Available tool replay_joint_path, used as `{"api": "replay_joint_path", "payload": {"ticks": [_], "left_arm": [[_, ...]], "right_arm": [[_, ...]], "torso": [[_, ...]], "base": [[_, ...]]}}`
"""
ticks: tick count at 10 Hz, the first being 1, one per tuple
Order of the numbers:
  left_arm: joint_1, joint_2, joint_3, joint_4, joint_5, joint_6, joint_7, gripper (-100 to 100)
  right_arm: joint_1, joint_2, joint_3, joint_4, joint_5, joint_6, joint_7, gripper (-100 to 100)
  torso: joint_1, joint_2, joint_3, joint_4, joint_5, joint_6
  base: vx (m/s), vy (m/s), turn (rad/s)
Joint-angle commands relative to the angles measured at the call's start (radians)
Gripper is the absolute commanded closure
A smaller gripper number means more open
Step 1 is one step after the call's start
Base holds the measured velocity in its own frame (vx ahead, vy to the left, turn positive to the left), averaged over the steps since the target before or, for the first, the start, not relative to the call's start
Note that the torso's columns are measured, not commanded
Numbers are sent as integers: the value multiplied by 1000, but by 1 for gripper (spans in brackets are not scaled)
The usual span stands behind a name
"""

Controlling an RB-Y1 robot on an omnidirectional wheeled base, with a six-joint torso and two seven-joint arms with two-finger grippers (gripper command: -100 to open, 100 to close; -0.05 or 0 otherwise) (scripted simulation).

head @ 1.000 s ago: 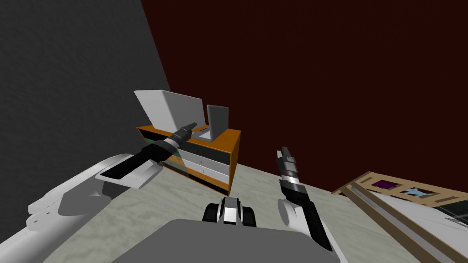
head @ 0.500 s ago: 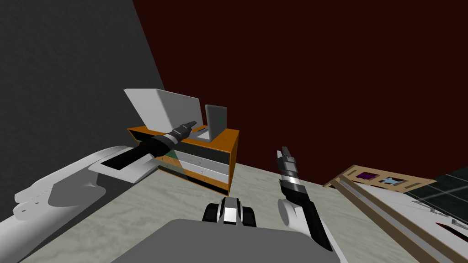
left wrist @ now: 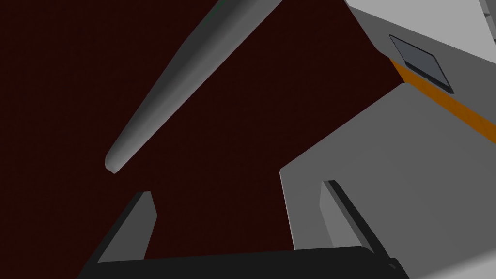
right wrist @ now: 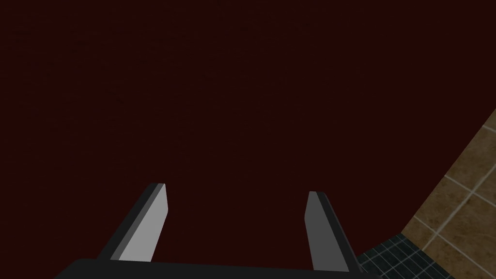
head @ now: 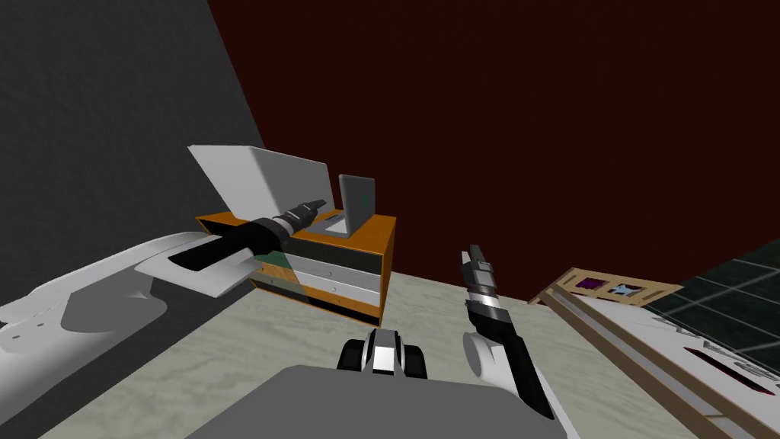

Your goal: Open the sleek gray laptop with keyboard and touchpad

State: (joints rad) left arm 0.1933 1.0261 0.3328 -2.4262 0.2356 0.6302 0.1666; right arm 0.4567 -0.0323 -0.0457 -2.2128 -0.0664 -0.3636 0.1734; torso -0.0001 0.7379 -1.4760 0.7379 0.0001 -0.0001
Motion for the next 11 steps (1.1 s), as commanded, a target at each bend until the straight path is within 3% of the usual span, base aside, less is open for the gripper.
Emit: {"api": "replay_joint_path", "payload": {"ticks": [1, 2, 3, 4, 5, 6, 7, 8, 9, 10, 11], "left_arm": [[-17, 55, 13, 1, 13, 73, 26, -100], [-31, 96, 24, 2, 25, 105, 50, -100], [-31, 100, 24, 2, 25, 128, 50, -100], [-46, 142, 35, 2, 36, 159, 74, -100], [-46, 142, 35, 2, 36, 182, 74, -100], [-60, 183, 44, 2, 47, 213, 99, -100], [-60, 183, 44, 2, 47, 234, 99, -100], [-73, 220, 53, 3, 58, 265, 124, -100], [-73, 220, 53, 3, 58, 283, 124, -100], [-87, 255, 61, 3, 69, 315, 149, -100], [-87, 255, 61, 3, 69, 331, 149, -100]], "right_arm": [[0, 0, 0, 0, 0, 0, 0, 0], [0, 0, 0, 0, 0, 0, 0, 0], [0, 0, 0, 0, 0, 0, 0, 0], [0, 0, 0, 0, 0, 0, 0, 0], [0, 0, 0, 0, 0, 0, 0, 0], [0, 0, 0, 0, 0, 0, 0, 0], [0, 0, 0, 0, 0, 0, 0, 0], [0, 0, 0, 0, 0, 0, 0, 0], [0, 0, 0, 0, 0, 0, 0, 0], [0, 0, 0, 0, 0, 0, 0, 0], [0, 0, 0, 0, 0, 0, 0, 0]], "torso": [[0, 0, 0, 0, 0, 0], [1, 0, 0, 0, 0, -1], [0, 0, 0, 0, 0, 0], [0, 0, 0, 0, 0, 0], [0, 0, 0, 0, 0, 0], [0, 0, 0, 0, 0, 0], [0, 0, 0, 0, 0, 1], [0, 0, 0, 0, 0, -1], [0, 0, 0, 0, 0, 0], [0, 0, 0, 0, 0, 0], [0, 0, 0, 0, 0, 0]], "base": [[0, 34, -74], [-3, 35, -138], [-2, 33, -78], [2, 39, -164], [1, 37, -82], [2, 34, -183], [6, 33, -76], [11, 40, -112], [13, 34, -95], [14, 32, -146], [8, 31, -105]]}}
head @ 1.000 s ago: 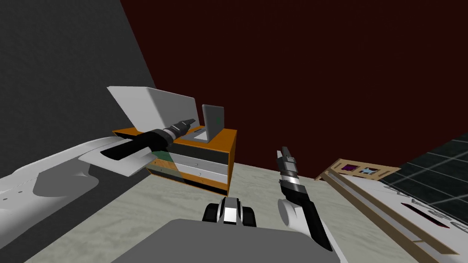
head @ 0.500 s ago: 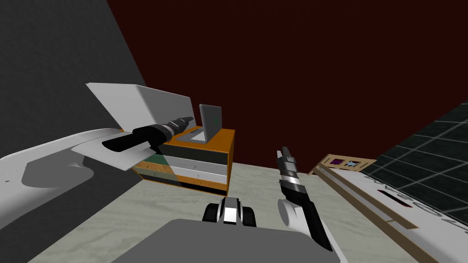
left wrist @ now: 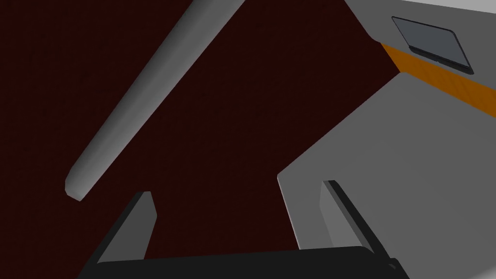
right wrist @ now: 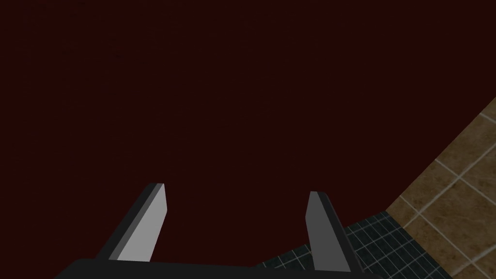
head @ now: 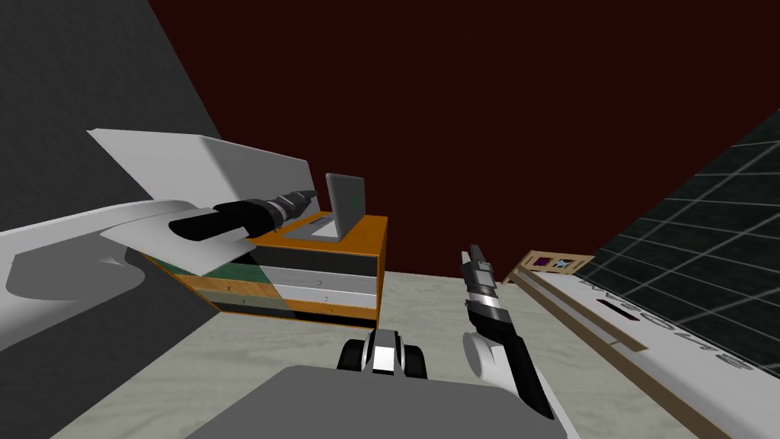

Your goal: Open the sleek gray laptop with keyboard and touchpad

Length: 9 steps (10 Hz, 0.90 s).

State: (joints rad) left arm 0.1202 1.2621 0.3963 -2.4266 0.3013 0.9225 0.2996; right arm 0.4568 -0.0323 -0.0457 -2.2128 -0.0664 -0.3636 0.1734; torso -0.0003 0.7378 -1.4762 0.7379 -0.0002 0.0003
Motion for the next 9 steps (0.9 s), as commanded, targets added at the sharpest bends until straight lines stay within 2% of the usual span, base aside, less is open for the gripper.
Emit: {"api": "replay_joint_path", "payload": {"ticks": [1, 2, 4, 5, 7, 8, 9], "left_arm": [[-26, 50, 5, 2, 13, 75, 40, -100], [-26, 50, 5, 2, 13, 84, 40, -100], [-51, 107, 17, -4, 32, 153, 88, -100], [-51, 107, 17, -4, 32, 167, 88, -100], [-72, 155, 27, -18, 49, 230, 131, -100], [-72, 155, 27, -18, 49, 239, 131, -100], [-81, 177, 31, -30, 57, 270, 151, -100]], "right_arm": [[0, 0, 0, 0, 0, 0, 0, 0], [0, 0, 0, 0, 0, 0, 0, 0], [0, 0, 0, 0, 0, 0, 0, 0], [0, 0, 0, 0, 0, 0, 0, 0], [0, 0, 0, 0, 0, 0, 0, 0], [0, 0, 0, 0, 0, 0, 0, 0], [0, 0, 0, 0, 0, 0, 0, 0]], "torso": [[0, 0, 0, 0, 0, -1], [0, 0, 0, 0, 0, 0], [0, 0, 0, 0, 0, 0], [1, -1, 0, 0, 0, 0], [0, 1, 0, 0, 0, 0], [0, 0, 0, 0, 0, 0], [0, 0, 0, 0, 0, -1]], "base": [[6, 37, -156], [4, 35, -98], [13, 42, -201], [13, 49, -85], [9, 46, -156], [13, 38, -90], [12, 36, -112]]}}
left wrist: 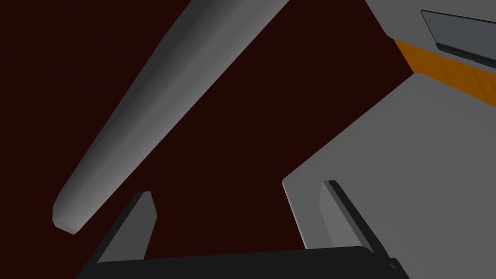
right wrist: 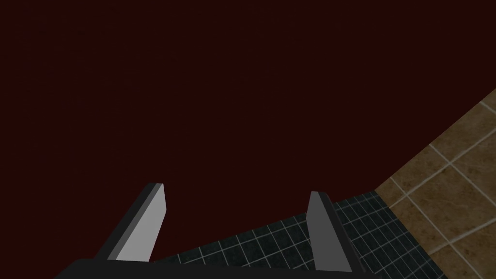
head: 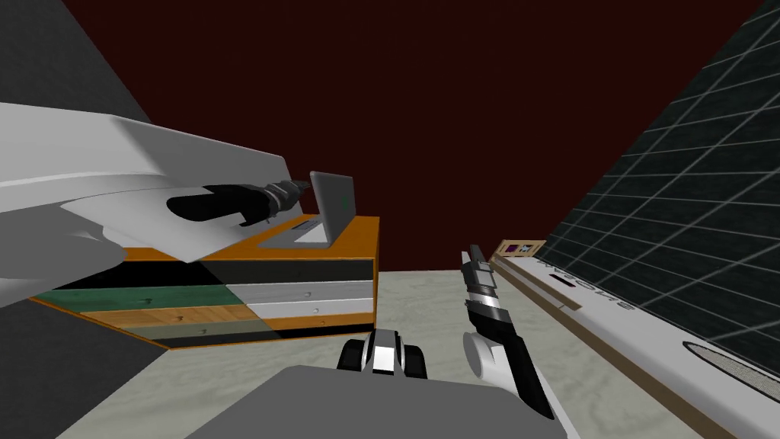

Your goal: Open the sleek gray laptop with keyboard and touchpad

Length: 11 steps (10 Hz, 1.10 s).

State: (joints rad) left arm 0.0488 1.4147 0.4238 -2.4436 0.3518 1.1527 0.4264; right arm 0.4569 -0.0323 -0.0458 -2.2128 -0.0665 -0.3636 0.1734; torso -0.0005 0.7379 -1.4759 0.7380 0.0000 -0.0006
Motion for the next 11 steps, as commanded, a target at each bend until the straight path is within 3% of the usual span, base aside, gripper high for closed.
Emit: {"api": "replay_joint_path", "payload": {"ticks": [1, 6, 8, 10, 11], "left_arm": [[-18, 44, 7, -26, 13, 69, 42, -100], [-45, 119, 17, -133, 35, 159, 103, -100], [-49, 129, 18, -168, 37, 169, 111, -100], [-55, 128, 18, -125, 43, 152, 98, -100], [-45, 120, 24, -140, 38, 158, 99, -100]], "right_arm": [[0, 0, 0, 0, 0, 0, 0, 0], [0, 0, 0, 0, 0, 0, 0, 0], [0, 0, 0, 0, 0, 0, 0, 0], [0, 0, 0, 0, 0, 0, 0, 0], [0, 0, 0, 0, 0, 0, 0, 0]], "torso": [[0, 0, 0, 0, 0, 1], [-2, 0, 0, 0, -1, 1], [-2, 1, 0, 0, -1, 1], [-2, 1, 0, 0, -1, 1], [1, -3, -2, -1, 0, 1]], "base": [[13, 45, -191], [12, 43, -125], [9, 16, -40], [32, 16, -33], [38, 17, -14]]}}
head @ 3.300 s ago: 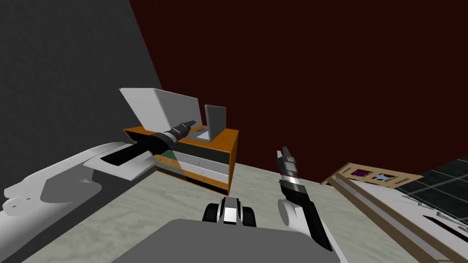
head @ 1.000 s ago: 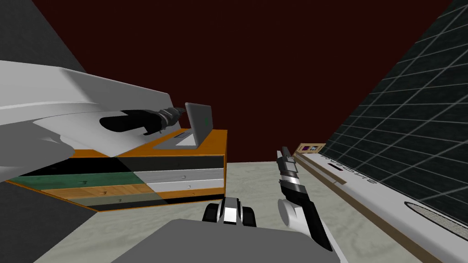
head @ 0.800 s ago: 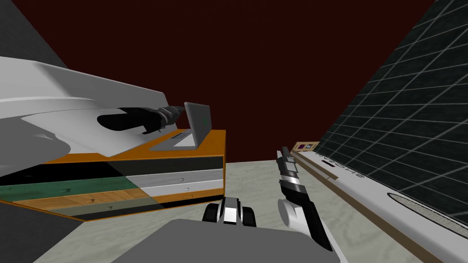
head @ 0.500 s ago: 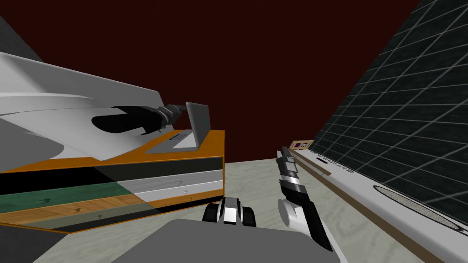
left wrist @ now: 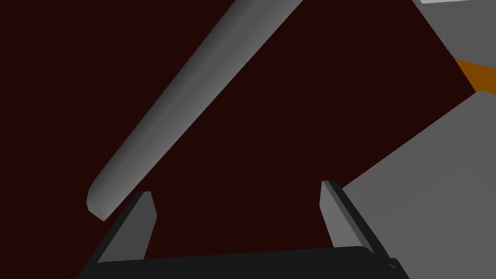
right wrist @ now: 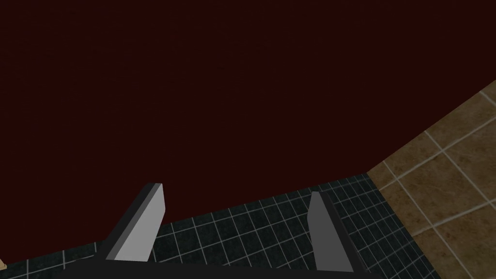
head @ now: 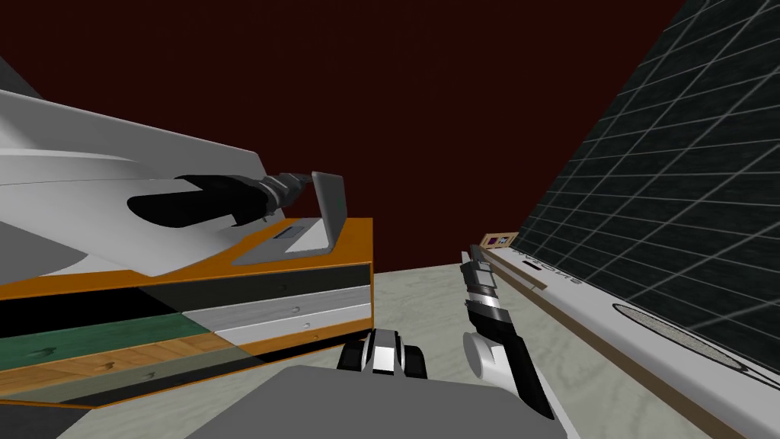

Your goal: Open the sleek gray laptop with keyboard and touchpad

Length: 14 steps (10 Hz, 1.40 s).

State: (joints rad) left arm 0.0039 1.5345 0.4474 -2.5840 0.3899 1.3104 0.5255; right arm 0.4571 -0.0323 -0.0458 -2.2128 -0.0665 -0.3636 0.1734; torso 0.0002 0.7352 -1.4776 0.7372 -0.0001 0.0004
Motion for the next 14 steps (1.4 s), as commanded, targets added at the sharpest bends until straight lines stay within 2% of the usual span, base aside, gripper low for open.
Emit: {"api": "replay_joint_path", "payload": {"ticks": [1, 3, 4, 7, 8, 10, 11, 13, 14], "left_arm": [[0, 0, 2, 2, 1, -1, -3, 100], [-9, -71, -10, 77, -23, -71, -11, 100], [-9, -78, -10, 79, -23, -78, -11, 100], [-24, -185, -27, 179, -60, -178, -23, 100], [-24, -196, -27, 194, -60, -194, -23, 100], [-33, -267, -38, 258, -84, -259, -31, 100], [-33, -274, -38, 270, -84, -271, -31, 100], [-42, -342, -49, 336, -108, -335, -40, 100], [-42, -352, -49, 347, -108, -349, -40, 100]], "right_arm": [[0, 0, 0, 0, 0, 0, 0, 0], [0, 0, 0, 0, 0, 0, 0, 0], [0, 0, 0, 0, 0, 0, 0, 0], [0, 0, 0, 0, 0, 0, 0, 0], [0, 0, 0, 0, 0, 0, 0, 0], [0, 0, 0, 0, 0, 0, 0, 0], [0, 0, 0, 0, 0, 0, 0, 0], [0, 0, 0, 0, 0, 0, 0, 0], [0, 0, 0, 0, 0, 0, 0, 0]], "torso": [[0, 1, 0, 0, 0, 0], [0, 6, 3, 2, 0, 0], [0, 7, 4, 2, 0, 0], [0, 4, 2, 1, 0, 0], [0, 4, 2, 1, 0, 0], [0, 0, 0, 0, 0, 0], [0, 2, 1, 0, 0, 0], [0, 2, 1, 1, 0, 0], [0, 4, 2, 1, 0, 0]], "base": [[0, 0, 0], [-53, 8, -18], [-67, 6, -7], [-104, 6, -16], [-82, 7, -9], [-77, 4, -14], [-68, -1, -8], [-74, 4, -13], [-65, -5, -9]]}}
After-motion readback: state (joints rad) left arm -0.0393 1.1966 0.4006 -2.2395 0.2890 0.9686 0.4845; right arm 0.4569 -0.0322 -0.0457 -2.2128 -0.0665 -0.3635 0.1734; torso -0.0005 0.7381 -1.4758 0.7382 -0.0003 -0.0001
